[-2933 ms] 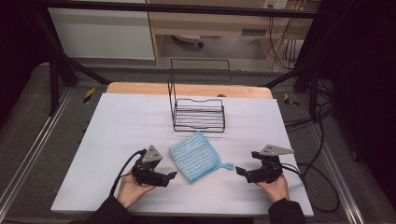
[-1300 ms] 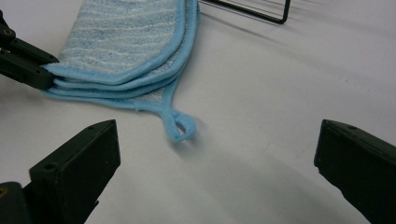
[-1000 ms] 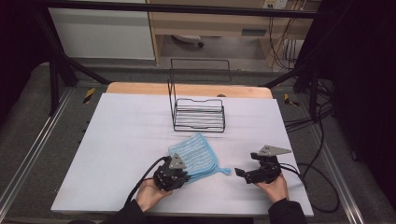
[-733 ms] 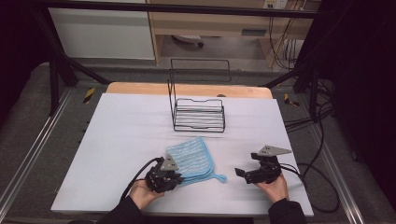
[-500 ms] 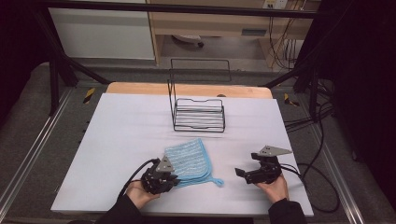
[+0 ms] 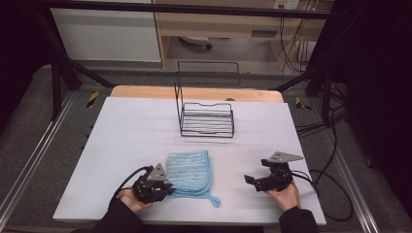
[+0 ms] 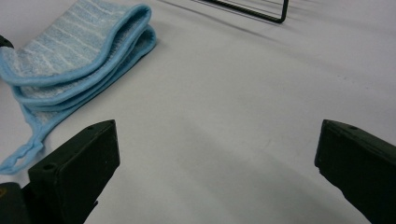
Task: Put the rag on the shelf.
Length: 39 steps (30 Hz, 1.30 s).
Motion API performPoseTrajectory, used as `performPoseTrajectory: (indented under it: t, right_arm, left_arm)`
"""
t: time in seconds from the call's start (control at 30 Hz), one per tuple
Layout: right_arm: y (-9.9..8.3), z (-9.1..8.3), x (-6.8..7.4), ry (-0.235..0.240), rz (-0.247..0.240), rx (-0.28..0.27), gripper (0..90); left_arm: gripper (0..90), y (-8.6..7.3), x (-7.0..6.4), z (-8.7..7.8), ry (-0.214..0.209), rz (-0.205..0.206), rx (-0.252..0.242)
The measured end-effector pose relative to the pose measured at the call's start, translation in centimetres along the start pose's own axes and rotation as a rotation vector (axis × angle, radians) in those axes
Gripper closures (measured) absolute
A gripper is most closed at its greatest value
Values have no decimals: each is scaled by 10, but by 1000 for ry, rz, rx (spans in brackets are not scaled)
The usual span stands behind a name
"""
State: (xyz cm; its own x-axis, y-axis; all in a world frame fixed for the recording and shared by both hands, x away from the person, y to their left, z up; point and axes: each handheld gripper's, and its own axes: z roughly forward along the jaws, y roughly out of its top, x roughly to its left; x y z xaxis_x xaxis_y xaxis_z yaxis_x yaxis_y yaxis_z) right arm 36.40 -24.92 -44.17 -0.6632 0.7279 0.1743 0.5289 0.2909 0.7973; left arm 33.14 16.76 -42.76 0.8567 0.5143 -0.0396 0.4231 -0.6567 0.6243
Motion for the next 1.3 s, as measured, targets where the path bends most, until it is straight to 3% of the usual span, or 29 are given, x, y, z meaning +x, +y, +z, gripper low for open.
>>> performPoseTrajectory:
  t: [0.23, 0.37, 0.5, 0.57, 0.6, 0.63, 0.77, 0.83, 0.9, 1.1, 1.3]
  right_arm:
    - [0, 0, 0, -1, 1, -1, 6]
    - [0, 0, 0, 2, 5, -2, 6]
    - [0, 0, 0, 6, 14, -2, 6]
    - [0, 0, 1, 8, 23, -10, 7]
    - [1, 0, 0, 10, 24, -13, 8]
    - [1, 1, 1, 12, 29, -19, 11]
    - [6, 2, 4, 10, 50, -42, 20]
    - [12, 6, 10, 13, 38, -57, 30]
    - [20, 14, 17, 27, 38, -65, 35]
    - [43, 50, 40, 22, -14, -8, 52]
    - [67, 87, 60, 56, -38, 16, 149]
  left_arm:
    - [781, -5, 1, -2, 2, 12, -1]
    - [713, -4, 3, -4, -6, -12, -8]
    - [549, -4, 6, -13, 8, -51, -52]
    - [471, -3, 11, -18, 30, -111, -106]
    - [425, -3, 11, -18, 30, -111, -106]
    - [393, -2, 16, -19, 41, -149, -127]
    - [294, -2, 21, -20, 63, -189, -154]
    - [256, -3, 28, -17, 81, -218, -178]
    - [228, -4, 31, -16, 77, -232, -188]
    - [194, -8, 38, -14, 86, -230, -202]
    - [166, -13, 44, -16, 97, -248, -221]
